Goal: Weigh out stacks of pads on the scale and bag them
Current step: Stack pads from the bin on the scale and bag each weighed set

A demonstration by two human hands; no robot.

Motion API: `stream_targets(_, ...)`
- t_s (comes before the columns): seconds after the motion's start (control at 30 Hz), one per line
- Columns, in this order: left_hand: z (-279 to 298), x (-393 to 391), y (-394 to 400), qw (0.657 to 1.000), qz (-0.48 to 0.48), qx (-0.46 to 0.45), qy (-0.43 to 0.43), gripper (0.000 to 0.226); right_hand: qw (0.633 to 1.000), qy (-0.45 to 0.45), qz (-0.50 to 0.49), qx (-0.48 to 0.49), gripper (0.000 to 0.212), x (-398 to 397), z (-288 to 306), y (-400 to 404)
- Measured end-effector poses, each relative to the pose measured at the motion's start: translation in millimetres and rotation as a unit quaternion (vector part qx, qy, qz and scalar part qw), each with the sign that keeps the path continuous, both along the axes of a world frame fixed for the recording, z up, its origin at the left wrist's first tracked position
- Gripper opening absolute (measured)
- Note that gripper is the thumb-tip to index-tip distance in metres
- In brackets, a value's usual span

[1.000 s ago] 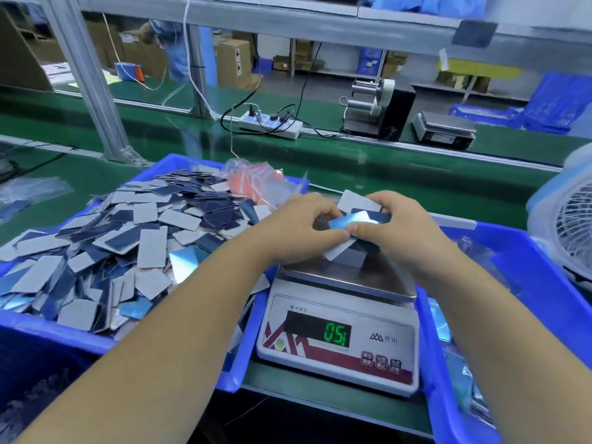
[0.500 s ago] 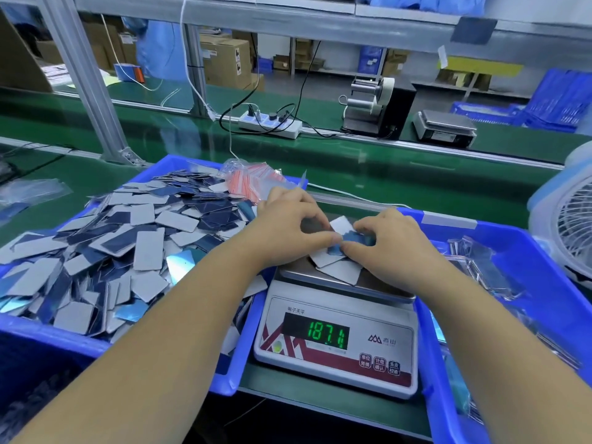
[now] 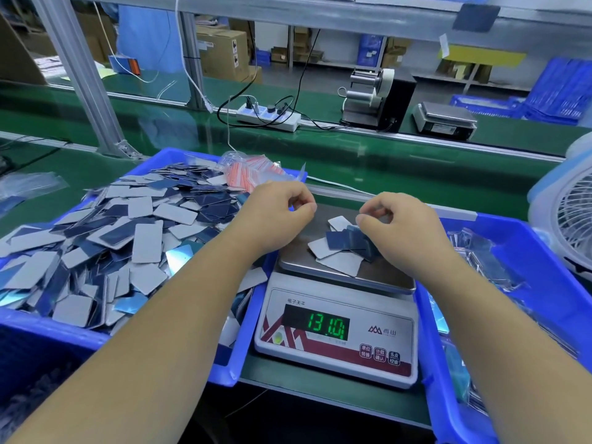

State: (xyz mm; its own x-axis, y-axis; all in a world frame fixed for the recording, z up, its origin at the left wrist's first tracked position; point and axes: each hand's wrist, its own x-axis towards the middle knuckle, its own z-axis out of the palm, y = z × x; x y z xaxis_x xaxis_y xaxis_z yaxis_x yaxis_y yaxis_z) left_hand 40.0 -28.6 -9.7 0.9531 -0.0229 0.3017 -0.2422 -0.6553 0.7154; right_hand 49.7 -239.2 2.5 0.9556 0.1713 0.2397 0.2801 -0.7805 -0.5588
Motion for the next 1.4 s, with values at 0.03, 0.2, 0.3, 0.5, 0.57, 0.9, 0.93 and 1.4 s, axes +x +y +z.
stream_targets(0.03,0,0,0,1.000,0.001,-0.003,0.001,0.020,1.000,-0.001,-0.005,-0.002,0.008,1,0,-1)
stream_targets(0.2,3,-3,0,1.000,0.001,-0.001,0.009,0.022,1.000,0.000,-0.013,0.003,0.010,1,2,-4)
stream_targets(0.3,3,-4,0,1.000,-0.003,-0.001,0.014,0.021,1.000,0.000,-0.013,0.010,0.011,0,3,-5)
stream_targets(0.5,2,-4,0,1.000,-0.007,-0.009,0.016,0.021,1.000,0.019,-0.011,0.011,0.009,0,2,-5)
stream_targets(0.57,2,-3,1,1.000,-0.007,-0.012,0.016,0.020,1.000,0.022,-0.011,0.007,0.007,0,2,-5)
stream_targets(0.9,7,-3,9,0.999,0.001,-0.018,0.047,0.016,1.000,0.028,-0.005,0.012,0.004,1,5,-10)
stream_targets(0.93,10,-3,13,0.998,0.011,-0.020,0.060,0.014,0.999,0.028,-0.006,0.015,0.005,1,5,-11)
stream_targets(1.4,40,-35,43,0.875,-0.041,0.342,0.340,0.034,0.999,0.034,0.001,0.017,0.007,0,3,-7)
